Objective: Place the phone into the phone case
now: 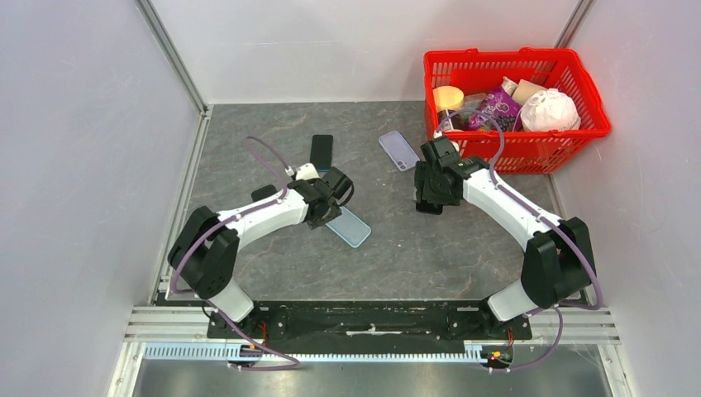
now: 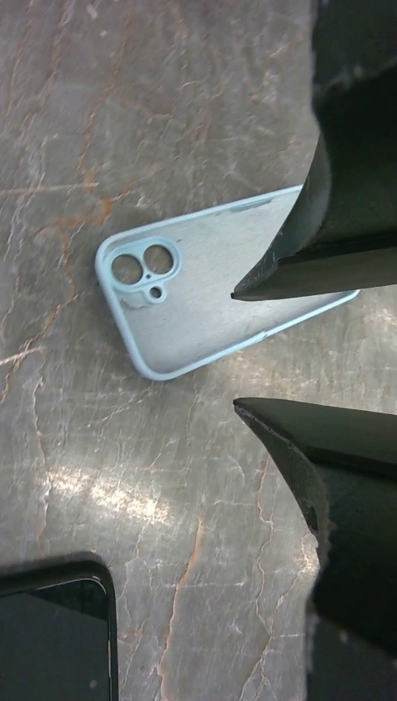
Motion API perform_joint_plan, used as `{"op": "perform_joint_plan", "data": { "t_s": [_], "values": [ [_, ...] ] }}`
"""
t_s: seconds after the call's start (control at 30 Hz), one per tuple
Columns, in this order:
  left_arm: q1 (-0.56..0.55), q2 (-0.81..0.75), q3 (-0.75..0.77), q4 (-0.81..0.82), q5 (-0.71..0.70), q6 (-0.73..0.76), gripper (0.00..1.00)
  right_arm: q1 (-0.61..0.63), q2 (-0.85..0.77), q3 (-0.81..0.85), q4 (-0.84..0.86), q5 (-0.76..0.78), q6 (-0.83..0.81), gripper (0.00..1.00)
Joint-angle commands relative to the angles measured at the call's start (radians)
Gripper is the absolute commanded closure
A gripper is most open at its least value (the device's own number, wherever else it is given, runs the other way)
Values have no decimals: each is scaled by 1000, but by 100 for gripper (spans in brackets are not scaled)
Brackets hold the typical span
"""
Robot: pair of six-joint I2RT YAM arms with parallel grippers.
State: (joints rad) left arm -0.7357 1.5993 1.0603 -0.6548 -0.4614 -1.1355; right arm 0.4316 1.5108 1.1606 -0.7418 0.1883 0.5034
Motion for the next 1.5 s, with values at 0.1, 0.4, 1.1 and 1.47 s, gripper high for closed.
{"op": "perform_joint_plan", "data": {
  "t_s": [0.1, 0.4, 1.1, 1.47],
  "values": [
    [30, 90, 22, 14, -11, -98, 49, -4, -23, 0, 49, 6, -21, 70],
    [36, 195, 33, 121, 77, 9, 68, -4, -17, -1, 51, -2, -28, 70],
    [30, 155, -6, 288, 263, 435, 98, 23, 16, -12, 82, -64, -29, 74],
    [55, 45, -54, 333, 318, 397, 34, 67, -11, -17, 65, -22, 16, 77]
  ]
}}
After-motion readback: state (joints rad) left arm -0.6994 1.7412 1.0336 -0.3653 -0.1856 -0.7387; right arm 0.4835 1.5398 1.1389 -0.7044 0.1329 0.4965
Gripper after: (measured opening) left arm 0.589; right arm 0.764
